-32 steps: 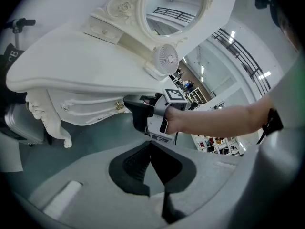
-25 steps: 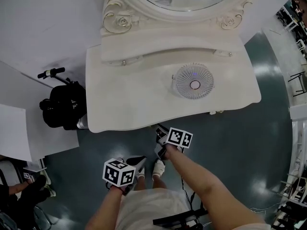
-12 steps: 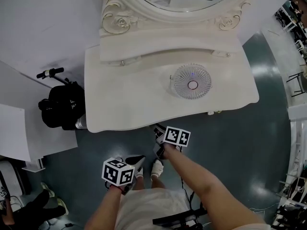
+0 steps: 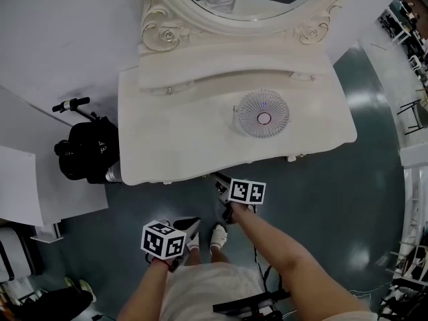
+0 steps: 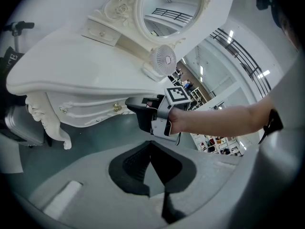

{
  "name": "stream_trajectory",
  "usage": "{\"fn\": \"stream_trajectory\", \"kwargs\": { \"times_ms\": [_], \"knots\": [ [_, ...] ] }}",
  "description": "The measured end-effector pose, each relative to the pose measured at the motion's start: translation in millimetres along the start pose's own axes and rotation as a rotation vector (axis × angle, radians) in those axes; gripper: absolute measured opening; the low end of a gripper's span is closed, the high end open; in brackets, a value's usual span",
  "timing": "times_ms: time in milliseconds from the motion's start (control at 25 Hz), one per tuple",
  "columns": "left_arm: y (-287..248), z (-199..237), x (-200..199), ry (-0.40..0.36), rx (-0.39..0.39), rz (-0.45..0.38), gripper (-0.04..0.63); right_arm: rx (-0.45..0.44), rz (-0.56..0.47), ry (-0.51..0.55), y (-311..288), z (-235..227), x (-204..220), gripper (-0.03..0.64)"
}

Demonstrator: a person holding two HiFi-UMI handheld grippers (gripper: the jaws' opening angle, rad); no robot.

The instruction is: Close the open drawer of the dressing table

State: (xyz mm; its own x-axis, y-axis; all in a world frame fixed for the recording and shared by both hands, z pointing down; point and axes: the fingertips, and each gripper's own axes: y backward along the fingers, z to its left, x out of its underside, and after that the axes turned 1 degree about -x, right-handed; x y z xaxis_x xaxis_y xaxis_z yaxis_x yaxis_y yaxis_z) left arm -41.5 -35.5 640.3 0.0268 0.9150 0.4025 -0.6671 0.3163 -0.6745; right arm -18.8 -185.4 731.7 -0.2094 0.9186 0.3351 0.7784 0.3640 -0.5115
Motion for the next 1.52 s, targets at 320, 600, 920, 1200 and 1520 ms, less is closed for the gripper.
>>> {"fn": "stream_trajectory", "kwargs": {
  "times_ms": [320,600,920,1200,1520],
  "knots": [
    [3,-5,-1,-0.018,0.000,-0.008,0.009,-0.004,0.013,0.055,20,13,6,0.109],
    [10,-12,5,-0.043,0.004,-0.005,0.009,-0.006,0.028,0.130,49,28,20,0.109],
    [22,-28,6,-0.099,0.016,-0.003,0.009,-0.023,0.020,0.187,88,53,32,0.109],
    [28,-51,11,-0.154,0.043,-0.005,0.009,0.000,0.088,0.238,123,70,53,0.109],
    [40,-74,26,-0.175,0.075,-0.009,0.009,-0.056,0.136,0.262,167,101,83,0.106]
  ]
}}
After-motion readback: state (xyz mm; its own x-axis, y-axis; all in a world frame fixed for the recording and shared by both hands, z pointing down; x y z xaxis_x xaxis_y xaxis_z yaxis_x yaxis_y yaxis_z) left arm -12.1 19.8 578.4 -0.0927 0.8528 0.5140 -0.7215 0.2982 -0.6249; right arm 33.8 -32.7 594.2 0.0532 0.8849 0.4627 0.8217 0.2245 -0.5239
